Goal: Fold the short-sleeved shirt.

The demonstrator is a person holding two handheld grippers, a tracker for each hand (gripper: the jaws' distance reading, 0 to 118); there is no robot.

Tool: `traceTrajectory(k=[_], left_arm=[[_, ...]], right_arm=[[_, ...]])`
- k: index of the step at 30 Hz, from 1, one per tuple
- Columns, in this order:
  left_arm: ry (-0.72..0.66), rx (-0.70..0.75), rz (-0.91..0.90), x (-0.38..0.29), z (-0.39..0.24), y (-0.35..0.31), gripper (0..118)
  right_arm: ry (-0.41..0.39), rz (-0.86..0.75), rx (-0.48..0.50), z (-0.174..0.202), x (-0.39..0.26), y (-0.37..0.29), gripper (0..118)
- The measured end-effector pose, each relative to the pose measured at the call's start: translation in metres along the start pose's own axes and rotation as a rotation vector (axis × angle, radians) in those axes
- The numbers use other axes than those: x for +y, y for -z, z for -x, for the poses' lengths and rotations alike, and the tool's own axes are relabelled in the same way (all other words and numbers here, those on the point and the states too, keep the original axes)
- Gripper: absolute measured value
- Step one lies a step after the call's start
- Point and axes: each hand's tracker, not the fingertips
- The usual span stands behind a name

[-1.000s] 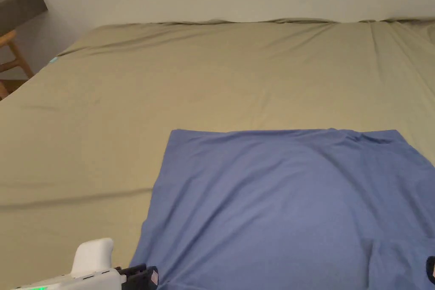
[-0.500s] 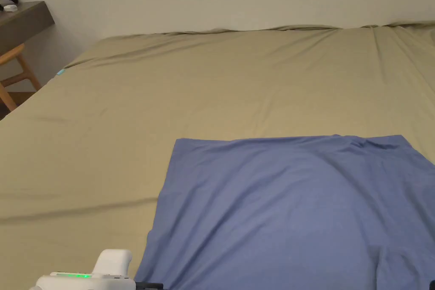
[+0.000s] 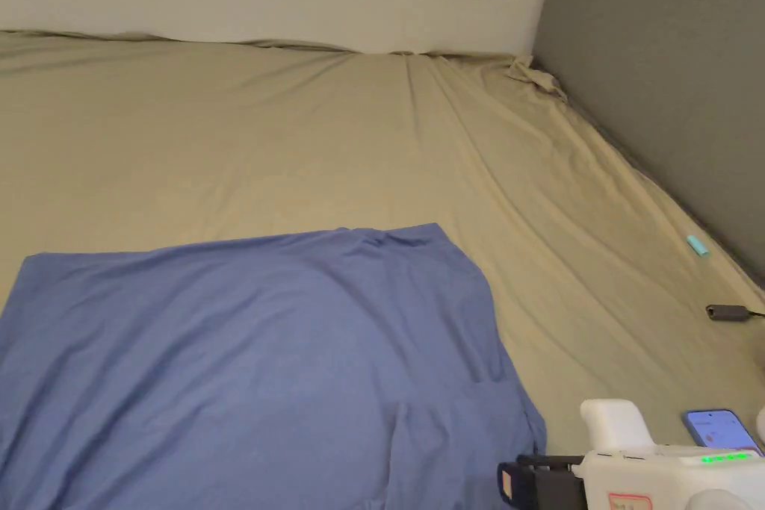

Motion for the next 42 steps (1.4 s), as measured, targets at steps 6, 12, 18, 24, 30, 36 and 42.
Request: traceTrajectory(k=[6, 12, 18, 24, 30, 36, 42], left_arm=[[-0.13, -0.071, -0.027, -0.009, 0.013, -0.019, 2], [-0.118, -0.104, -0.021, -0.011, 0.029, -0.016, 2], [-0.206, -0.182, -0.028, -0.014, 0.056, -0.016, 2], [-0.273, -0.261, -0.068, -0.012, 0.057, -0.024, 2], [-0.389, -0.331, -0.139, 0.008, 0.065, -0.022, 2], [-0.551, -0.403, -0.22, 0.06, 0.053, -0.019, 2], [-0.558, -0.357, -0.215, 0.138, 0.042, 0.016, 2]], right_arm=[[0.007, 0.074, -0.039, -0.006, -0.009, 0.018, 117], [0.146, 0.135, 0.041, -0.016, -0.021, 0.047, 8], [0.253, 0.063, 0.126, -0.029, -0.026, 0.014, 8], [0.311, -0.057, 0.247, -0.036, -0.019, -0.02, 7], [0.317, -0.187, 0.253, -0.028, 0.031, -0.004, 7], [0.201, -0.239, 0.095, -0.013, 0.113, 0.035, 7], [0.137, -0.206, -0.024, -0.001, 0.174, 0.103, 7]])
